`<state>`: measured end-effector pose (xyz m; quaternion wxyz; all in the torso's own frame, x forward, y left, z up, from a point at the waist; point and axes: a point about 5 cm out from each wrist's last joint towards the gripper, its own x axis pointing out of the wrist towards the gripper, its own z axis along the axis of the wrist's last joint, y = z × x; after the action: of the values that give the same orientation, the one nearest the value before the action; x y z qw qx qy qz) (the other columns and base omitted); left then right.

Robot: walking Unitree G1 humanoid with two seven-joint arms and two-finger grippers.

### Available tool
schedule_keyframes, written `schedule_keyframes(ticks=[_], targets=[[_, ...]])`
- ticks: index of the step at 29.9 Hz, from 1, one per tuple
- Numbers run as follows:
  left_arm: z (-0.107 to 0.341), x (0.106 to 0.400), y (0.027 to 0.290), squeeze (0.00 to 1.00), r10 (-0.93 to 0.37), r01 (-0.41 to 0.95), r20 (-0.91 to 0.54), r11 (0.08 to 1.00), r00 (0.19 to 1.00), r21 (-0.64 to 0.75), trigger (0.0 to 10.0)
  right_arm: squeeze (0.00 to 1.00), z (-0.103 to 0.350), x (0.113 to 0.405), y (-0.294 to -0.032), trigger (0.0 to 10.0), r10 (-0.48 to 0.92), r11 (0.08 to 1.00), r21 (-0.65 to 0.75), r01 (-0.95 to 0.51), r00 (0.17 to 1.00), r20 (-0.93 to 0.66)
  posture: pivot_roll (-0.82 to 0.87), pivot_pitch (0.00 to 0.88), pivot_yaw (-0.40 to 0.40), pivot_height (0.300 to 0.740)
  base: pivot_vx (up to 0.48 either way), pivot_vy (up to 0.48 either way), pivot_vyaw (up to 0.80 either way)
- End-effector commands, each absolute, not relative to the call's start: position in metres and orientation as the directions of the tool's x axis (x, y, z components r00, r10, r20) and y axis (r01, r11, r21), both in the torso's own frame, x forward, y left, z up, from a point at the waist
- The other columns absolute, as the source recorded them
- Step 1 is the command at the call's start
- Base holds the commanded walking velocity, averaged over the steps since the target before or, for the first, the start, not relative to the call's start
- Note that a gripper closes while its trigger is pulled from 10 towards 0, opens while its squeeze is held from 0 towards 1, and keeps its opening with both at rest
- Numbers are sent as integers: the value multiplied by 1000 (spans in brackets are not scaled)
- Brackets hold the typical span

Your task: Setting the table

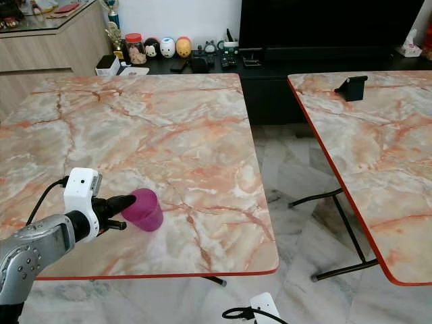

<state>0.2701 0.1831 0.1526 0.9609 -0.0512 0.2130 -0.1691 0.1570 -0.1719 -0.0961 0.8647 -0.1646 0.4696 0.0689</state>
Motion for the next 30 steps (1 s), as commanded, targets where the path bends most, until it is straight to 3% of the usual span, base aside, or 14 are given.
schedule_keyframes(ticks=[1, 5, 6, 8, 9, 14, 19, 30], targets=[[160, 272, 182, 0, -327, 294, -350, 945, 878, -145, 0, 0, -95, 159, -172, 10000, -32, 937, -219, -273, 558, -830, 62, 0, 19, 740, 0, 0, 0], [173, 281, 195, 0, -185, 157, -199, 977, 962, -147, 0, 0, -95, 159, -172, 10000, -34, 936, -221, -273, 556, -830, 62, 0, 17, 740, 0, 0, 0], [176, 282, 199, 0, -130, 108, -158, 984, 979, -141, 1647, 0, -95, 159, -172, 10000, -35, 937, -221, -272, 556, -830, 61, 0, 16, 740, 0, 0, 0], [183, 282, 206, 0, -38, 30, -61, 993, 997, -116, 1647, 0, -95, 158, -173, 10000, -35, 937, -222, -271, 557, -830, 61, 0, 15, 740, 0, 0, 0], [186, 281, 207, 0, -6, 4, -17, 995, 1000, -100, 10000, 0, -95, 158, -173, 10000, -36, 937, -222, -270, 556, -830, 59, 0, 13, 740, 0, 0, 0], [187, 269, 214, 0, 145, -145, 108, 989, 983, -7, 10000, 0, -96, 157, -174, 10000, -43, 939, -223, -262, 555, -831, 48, 0, 6, 740, 0, 0, 0], [184, 251, 225, 0, 208, -223, 180, 972, 962, 69, 10000, 0, -96, 153, -181, 10000, -66, 948, -224, -224, 551, -832, 45, 0, -1, 740, 0, 0, 0], [174, 246, 219, 0, 205, -230, 229, 969, 952, 89, 10000, 0, -96, 146, -206, 10000, -141, 975, -208, -74, 515, -846, 42, 0, -3, 740, 0, 0, 0]])
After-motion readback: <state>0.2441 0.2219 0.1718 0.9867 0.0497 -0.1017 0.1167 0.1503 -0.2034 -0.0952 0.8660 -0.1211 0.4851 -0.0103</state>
